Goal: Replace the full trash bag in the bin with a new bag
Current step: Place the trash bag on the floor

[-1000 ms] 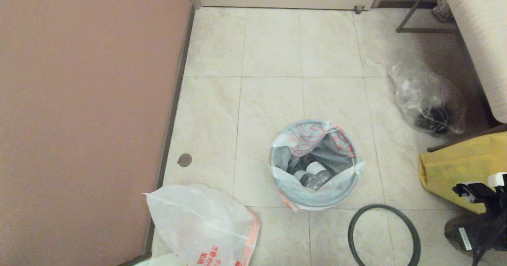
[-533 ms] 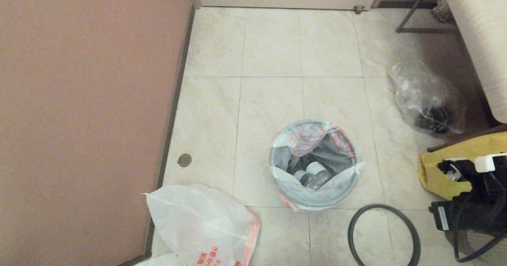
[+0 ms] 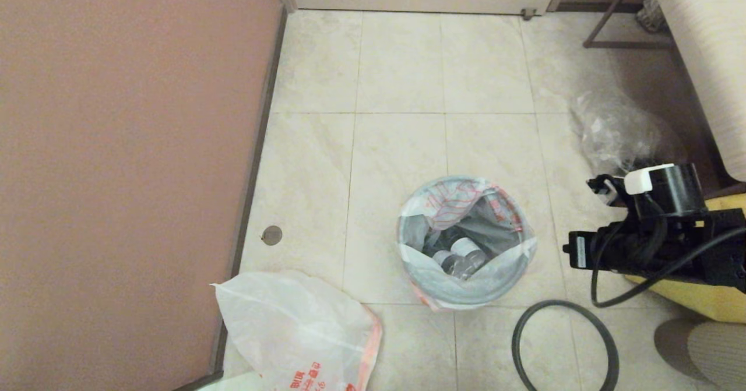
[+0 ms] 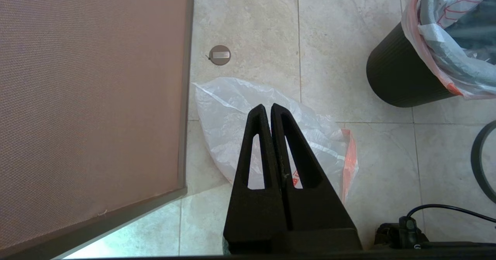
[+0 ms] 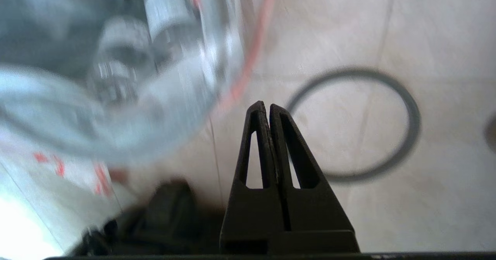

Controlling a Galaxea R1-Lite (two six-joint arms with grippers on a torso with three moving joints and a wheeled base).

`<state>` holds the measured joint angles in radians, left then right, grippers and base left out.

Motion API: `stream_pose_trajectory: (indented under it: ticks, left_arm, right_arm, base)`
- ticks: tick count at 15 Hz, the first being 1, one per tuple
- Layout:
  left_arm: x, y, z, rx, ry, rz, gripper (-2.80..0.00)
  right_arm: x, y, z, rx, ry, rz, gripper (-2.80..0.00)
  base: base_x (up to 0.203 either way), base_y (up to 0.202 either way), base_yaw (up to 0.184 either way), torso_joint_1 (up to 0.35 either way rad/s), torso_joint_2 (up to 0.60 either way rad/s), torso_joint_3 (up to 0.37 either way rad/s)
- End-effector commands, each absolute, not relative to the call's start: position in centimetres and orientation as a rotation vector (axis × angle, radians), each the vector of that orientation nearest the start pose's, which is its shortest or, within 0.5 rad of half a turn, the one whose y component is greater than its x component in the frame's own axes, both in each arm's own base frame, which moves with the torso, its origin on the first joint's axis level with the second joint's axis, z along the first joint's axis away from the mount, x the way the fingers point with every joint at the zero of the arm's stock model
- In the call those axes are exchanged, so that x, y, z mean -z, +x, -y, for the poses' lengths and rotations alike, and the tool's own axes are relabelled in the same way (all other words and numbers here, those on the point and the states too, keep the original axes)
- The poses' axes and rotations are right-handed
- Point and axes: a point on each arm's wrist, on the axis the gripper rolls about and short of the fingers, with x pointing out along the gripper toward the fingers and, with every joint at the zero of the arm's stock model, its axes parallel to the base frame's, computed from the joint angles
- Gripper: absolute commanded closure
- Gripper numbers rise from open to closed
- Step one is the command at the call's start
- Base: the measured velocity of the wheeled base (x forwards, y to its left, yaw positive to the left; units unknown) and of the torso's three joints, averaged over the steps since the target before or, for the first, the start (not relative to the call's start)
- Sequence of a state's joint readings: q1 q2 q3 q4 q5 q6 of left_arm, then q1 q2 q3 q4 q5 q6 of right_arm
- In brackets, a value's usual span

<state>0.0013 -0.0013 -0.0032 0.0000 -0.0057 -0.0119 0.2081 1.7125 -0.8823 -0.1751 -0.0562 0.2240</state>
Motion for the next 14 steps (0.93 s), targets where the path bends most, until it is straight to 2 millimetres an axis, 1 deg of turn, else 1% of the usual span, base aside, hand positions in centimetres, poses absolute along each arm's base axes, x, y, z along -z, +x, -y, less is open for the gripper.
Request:
stream_pose_trajectory:
  ticks: [1, 3, 4, 6, 9, 10, 12, 14]
  left_arm:
    - [-7.6, -2.3, 0.0, 0.005, -0.012, 0.003, 0.00]
    - [-7.6, -2.3, 0.0, 0.004, -0.012, 0.003, 0.00]
    - [-7.6, -2.3, 0.0, 0.005, -0.012, 0.003, 0.00]
    - [-7.6, -2.3, 0.0, 0.005, -0.012, 0.003, 0.00]
    - [-7.6, -2.3, 0.0, 0.005, -0.012, 0.003, 0.00]
    - [-7.6, -2.3, 0.0, 0.005, -0.012, 0.003, 0.00]
    - [-7.6, -2.3, 0.0, 0.005, -0.012, 0.003, 0.00]
    - [-7.6, -2.3, 0.0, 0.005, -0.012, 0.003, 0.00]
  right_arm:
    - [-13.5, 32.7, -6.5, -0.065, 0.131, -0.709, -2.80]
    - [-12.7, 34.9, -6.0, -0.066, 0.149, -0.709, -2.80]
    - [-12.7, 35.9, -5.2, -0.075, 0.173, -0.704, -2.80]
    - [-12.4, 36.7, -3.7, -0.128, 0.225, -0.711, -2.80]
    - [-11.6, 37.9, -1.2, -0.137, 0.237, -0.716, -2.80]
    - [-11.4, 38.1, -1.0, -0.148, 0.243, -0.721, -2.80]
    - [-11.1, 38.2, -1.2, -0.167, 0.242, -0.731, -2.80]
    - [-10.2, 38.4, -1.4, -0.195, 0.195, -0.749, -2.80]
  base:
    - [0.000, 0.000, 0.000, 0.000, 0.00, 0.000]
    - [0.000, 0.000, 0.000, 0.000, 0.00, 0.000]
    - [0.000, 0.000, 0.000, 0.000, 0.00, 0.000]
    - [0.000, 0.000, 0.000, 0.000, 0.00, 0.000]
    - [0.000, 0.000, 0.000, 0.000, 0.00, 0.000]
    - [0.000, 0.000, 0.000, 0.000, 0.00, 0.000]
    - [0.000, 0.000, 0.000, 0.000, 0.00, 0.000]
    - [0.000, 0.000, 0.000, 0.000, 0.00, 0.000]
